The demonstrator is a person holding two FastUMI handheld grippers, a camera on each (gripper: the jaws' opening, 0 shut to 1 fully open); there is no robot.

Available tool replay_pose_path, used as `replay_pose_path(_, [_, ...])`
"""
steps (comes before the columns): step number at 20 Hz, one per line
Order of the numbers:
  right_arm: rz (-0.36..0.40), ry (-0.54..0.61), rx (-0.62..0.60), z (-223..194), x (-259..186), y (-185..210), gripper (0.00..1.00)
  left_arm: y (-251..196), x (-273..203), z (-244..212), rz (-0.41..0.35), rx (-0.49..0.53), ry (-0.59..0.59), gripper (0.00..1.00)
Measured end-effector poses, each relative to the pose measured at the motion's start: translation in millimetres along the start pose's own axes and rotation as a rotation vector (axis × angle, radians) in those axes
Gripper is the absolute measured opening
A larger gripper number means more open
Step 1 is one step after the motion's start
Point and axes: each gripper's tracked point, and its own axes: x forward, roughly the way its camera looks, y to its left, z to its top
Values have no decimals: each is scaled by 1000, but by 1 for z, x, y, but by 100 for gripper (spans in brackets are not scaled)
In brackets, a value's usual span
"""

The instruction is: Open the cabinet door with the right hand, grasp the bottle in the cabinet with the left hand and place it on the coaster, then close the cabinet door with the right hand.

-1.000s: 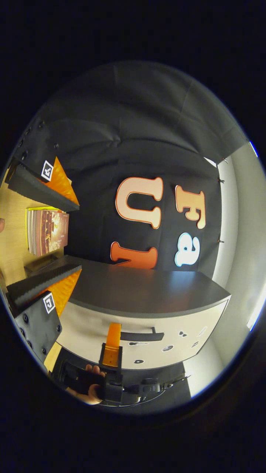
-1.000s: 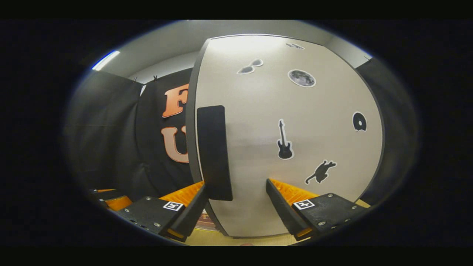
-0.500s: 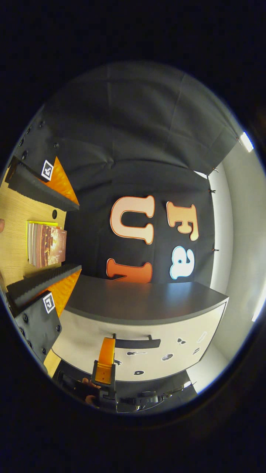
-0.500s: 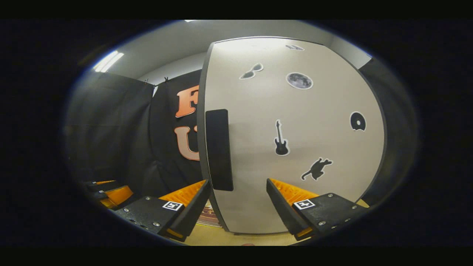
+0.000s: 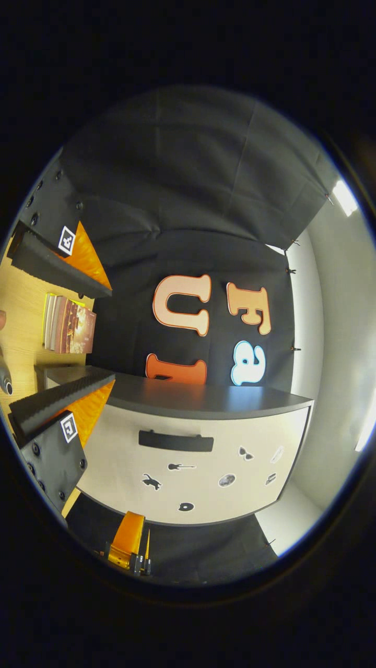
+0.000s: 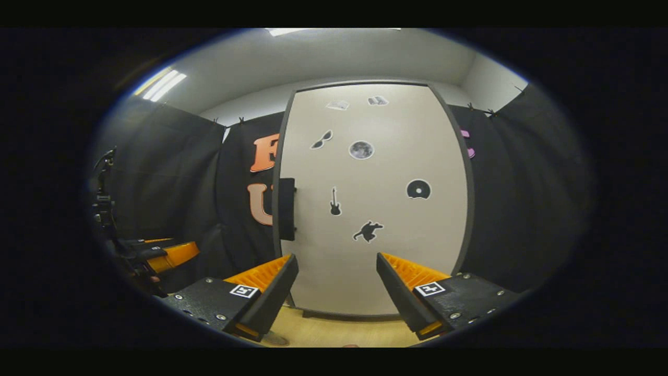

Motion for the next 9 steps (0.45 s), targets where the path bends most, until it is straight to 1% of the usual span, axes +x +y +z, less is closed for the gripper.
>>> replay_pose_path(5, [-62,9,-20,-12,-42,-32,93,-22,-29,5,-11,29,-11,94])
replay_pose_path(7, [-77,4,-28,-14,-56,-36,93,-26,-35,7,-16,58,-18,94])
replay_pose_path(9, [-98,-6,-37,-12,-65,-38,93,-34,-38,8,-39,54,-17,94])
